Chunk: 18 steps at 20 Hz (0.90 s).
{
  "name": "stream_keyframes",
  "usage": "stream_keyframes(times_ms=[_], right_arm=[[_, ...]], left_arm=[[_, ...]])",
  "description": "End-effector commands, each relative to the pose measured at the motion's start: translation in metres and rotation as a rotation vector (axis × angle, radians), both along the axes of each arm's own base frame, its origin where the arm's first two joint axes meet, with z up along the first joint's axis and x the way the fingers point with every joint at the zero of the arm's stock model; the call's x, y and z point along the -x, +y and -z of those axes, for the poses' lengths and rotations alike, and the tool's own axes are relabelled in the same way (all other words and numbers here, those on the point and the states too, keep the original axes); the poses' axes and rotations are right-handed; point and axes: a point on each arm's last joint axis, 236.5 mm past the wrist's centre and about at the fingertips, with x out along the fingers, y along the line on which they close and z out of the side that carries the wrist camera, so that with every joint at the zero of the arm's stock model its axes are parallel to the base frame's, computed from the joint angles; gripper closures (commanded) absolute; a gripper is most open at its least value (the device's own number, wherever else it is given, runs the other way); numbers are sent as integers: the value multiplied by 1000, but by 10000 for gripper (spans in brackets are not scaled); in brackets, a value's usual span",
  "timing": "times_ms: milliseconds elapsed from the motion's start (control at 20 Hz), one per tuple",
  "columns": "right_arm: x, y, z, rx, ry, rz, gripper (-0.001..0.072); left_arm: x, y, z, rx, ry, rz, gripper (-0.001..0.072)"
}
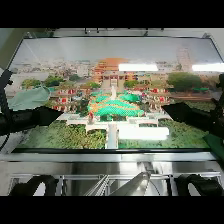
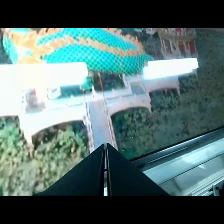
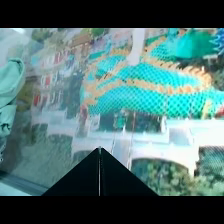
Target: Fold the shirts.
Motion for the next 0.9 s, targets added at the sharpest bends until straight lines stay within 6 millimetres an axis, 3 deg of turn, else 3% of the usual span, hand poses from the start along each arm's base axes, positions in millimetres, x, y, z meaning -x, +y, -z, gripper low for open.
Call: stream_keyframes(times_ms=[0,200,300,350,400,550,650,850], right_arm=[[0,0,0,-1,1,0,691],[0,0,0,-1,1,0,691],[0,0,0,-1,1,0,691],[0,0,0,-1,1,0,691],[0,0,0,-1,1,0,691],[0,0,0,-1,1,0,691],[0,0,0,-1,1,0,691],[0,0,0,-1,1,0,691]], left_arm=[[0,0,0,0,-1,0,680],[-5,5,0,-29,-32,-2,679],[-20,28,-3,-195,-115,22,649],[-32,50,-5,-299,-122,3,434],[-44,73,-7,-401,-114,-22,390],[-78,153,0,-711,18,-115,362],[-91,188,21,-794,152,-154,-13],[-92,231,88,-760,497,-194,-13]])
